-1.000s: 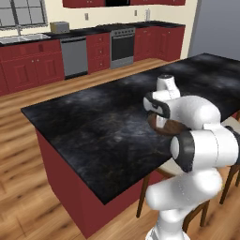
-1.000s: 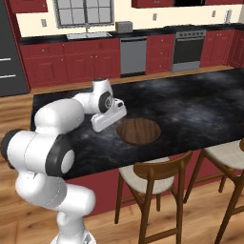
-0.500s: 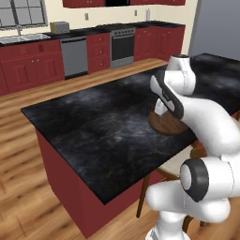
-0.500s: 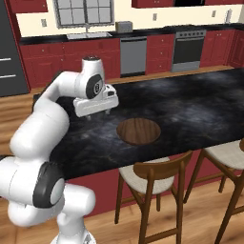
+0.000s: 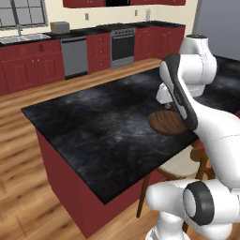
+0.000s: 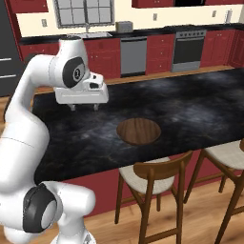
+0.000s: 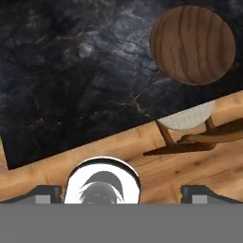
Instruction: Pick up the bowls from the cabinet and place each bowl in front of a stool on the dining counter.
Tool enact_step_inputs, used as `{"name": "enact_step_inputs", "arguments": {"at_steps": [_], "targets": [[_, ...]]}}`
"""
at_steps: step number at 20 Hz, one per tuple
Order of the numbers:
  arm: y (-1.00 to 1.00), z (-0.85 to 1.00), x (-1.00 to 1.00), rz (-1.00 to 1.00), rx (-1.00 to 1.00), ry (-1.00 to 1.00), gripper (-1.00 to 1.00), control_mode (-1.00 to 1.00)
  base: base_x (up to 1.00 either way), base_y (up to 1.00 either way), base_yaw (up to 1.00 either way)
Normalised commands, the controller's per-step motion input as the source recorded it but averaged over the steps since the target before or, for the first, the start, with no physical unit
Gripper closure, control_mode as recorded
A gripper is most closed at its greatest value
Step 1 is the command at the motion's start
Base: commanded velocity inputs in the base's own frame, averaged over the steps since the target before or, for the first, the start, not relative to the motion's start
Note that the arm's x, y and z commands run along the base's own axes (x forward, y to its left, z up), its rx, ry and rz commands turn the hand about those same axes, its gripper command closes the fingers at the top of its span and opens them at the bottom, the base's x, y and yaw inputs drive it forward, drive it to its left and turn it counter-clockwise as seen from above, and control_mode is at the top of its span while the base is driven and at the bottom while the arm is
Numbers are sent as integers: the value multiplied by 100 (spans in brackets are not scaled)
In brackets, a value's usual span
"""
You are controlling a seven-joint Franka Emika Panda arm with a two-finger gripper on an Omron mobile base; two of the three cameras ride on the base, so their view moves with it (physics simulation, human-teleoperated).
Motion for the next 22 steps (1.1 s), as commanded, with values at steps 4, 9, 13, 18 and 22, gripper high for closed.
{"name": "enact_step_inputs", "arguments": {"at_steps": [4, 9, 13, 18, 22], "targets": [[18, 0, -72, -54, 0, -4, -100, -100, 0, 0, 0], [0, -6, -68, -12, 0, 0, -100, -100, 0, 0, 0], [2, -24, -77, 0, 0, 0, -100, -100, 0, 0, 0], [0, -8, -5, 0, 0, 1, -100, -100, 0, 0, 0], [6, -1, -8, 0, 0, 0, -100, -100, 0, 0, 0]]}}
